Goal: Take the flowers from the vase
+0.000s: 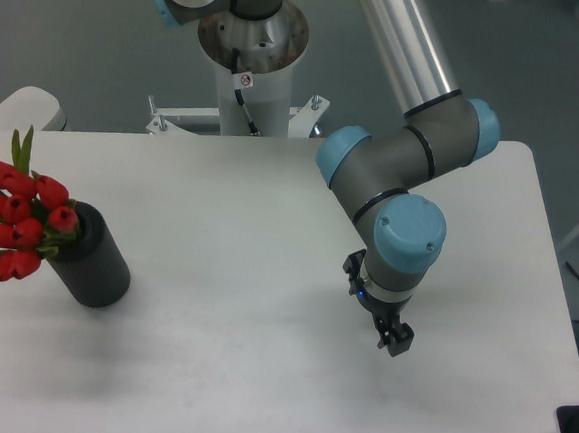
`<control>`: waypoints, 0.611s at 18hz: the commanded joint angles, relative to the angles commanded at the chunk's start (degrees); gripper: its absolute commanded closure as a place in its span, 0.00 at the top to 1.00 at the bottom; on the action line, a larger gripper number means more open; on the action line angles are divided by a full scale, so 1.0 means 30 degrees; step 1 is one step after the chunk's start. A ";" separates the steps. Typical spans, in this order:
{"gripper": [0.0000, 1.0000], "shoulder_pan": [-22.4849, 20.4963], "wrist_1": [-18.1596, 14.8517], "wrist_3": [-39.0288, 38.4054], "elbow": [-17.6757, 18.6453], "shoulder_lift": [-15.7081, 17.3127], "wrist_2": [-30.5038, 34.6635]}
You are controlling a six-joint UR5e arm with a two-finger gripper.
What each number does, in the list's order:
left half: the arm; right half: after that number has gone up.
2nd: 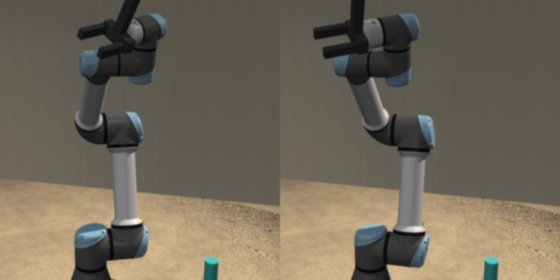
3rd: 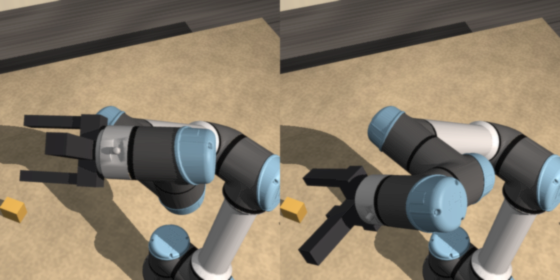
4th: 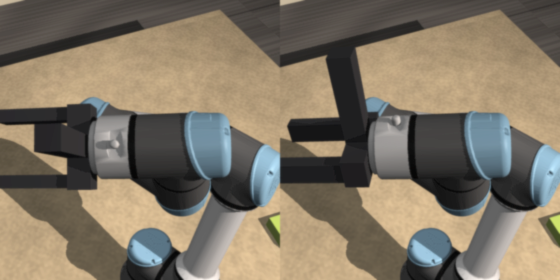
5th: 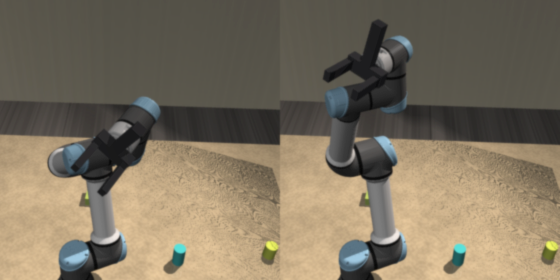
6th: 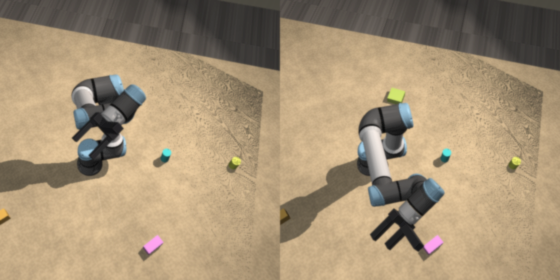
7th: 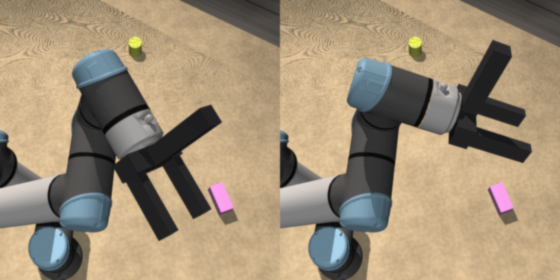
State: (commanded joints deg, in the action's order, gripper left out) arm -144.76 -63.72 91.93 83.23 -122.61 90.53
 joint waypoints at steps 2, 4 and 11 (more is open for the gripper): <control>1.00 0.0000 0.0000 0.0000 0.0000 0.0000 0.0000; 1.00 0.0000 0.0000 0.0000 0.0000 0.0000 0.0000; 1.00 0.0146 -0.0029 -0.0234 0.0789 0.0584 -0.0321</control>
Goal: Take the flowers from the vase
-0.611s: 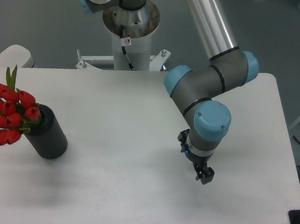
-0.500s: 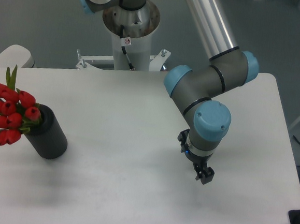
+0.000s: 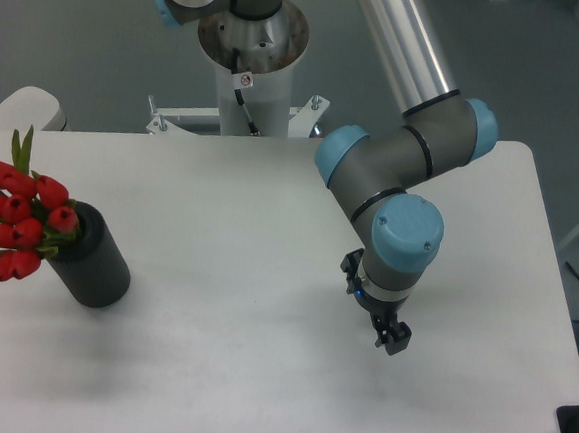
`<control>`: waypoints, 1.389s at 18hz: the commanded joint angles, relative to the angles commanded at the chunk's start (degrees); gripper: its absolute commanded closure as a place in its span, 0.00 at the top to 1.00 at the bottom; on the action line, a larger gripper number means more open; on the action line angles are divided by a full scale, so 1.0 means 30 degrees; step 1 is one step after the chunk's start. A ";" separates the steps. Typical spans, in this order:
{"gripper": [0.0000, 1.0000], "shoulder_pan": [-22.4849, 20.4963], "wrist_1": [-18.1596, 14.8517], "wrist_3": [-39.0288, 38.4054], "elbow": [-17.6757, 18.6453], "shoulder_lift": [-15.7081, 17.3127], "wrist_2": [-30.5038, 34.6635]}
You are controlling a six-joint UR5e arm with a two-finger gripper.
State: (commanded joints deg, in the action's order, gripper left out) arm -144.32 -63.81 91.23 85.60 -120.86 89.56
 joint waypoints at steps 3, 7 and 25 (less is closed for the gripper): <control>1.00 0.0059 0.0000 -0.0204 0.0848 0.0673 -0.1460; 1.00 0.0001 0.0000 -0.0586 0.2311 0.2166 -0.4856; 1.00 0.2634 0.0000 -0.5186 0.7443 0.7209 -1.6640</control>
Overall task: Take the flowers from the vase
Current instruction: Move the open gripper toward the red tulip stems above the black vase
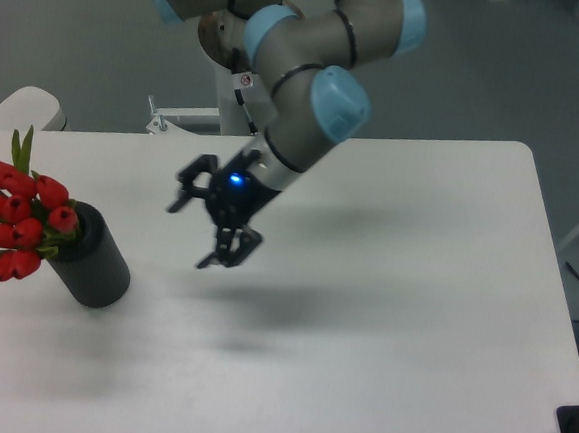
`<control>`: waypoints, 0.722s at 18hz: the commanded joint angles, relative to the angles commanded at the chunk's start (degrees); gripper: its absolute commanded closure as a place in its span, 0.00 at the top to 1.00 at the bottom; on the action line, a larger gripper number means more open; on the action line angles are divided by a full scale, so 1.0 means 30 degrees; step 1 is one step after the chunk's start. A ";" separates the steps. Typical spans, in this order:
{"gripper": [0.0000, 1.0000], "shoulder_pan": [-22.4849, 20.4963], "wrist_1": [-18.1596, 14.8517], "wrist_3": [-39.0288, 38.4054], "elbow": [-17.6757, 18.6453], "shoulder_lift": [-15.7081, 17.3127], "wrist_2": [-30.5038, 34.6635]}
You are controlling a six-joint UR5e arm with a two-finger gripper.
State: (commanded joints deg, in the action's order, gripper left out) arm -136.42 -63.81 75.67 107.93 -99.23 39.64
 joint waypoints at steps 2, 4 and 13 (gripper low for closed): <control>1.00 0.0382 0.0029 0.0000 0.0000 -0.0058 -0.0584; 1.00 0.0530 0.0029 -0.0029 -0.0029 -0.0146 -0.0821; 1.00 0.1437 0.0994 -0.0059 0.0000 -0.1462 -0.2872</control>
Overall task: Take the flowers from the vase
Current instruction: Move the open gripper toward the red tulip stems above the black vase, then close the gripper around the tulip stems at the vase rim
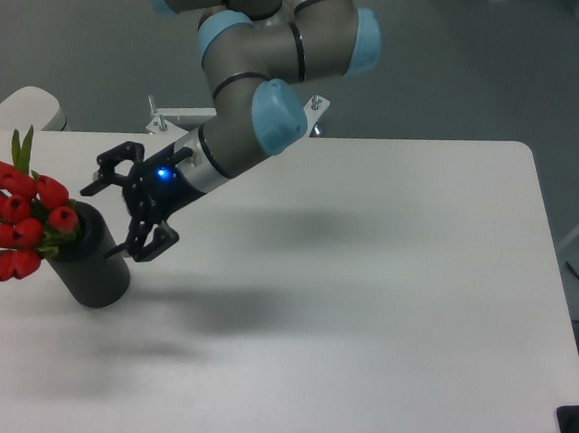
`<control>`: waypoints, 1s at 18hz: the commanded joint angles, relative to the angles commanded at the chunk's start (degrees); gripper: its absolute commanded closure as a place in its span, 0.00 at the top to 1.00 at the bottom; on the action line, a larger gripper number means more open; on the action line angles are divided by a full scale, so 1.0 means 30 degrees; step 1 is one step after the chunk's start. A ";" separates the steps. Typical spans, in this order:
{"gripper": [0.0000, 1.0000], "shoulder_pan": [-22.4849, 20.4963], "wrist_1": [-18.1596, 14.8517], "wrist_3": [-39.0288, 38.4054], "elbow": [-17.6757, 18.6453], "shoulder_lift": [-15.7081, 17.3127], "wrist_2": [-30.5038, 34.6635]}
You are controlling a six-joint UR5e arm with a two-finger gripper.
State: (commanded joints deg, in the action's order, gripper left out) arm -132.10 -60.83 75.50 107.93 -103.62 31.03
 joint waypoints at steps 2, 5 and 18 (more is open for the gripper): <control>1.00 0.0321 0.0207 -0.0029 0.0000 -0.0294 -0.0379; 1.00 0.0528 0.0236 -0.0701 -0.0029 -0.0499 -0.1549; 0.23 0.1115 0.1203 -0.1431 -0.0117 -0.0824 -0.1613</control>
State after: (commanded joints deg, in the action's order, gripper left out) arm -128.76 -57.22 71.20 107.58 -106.09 26.19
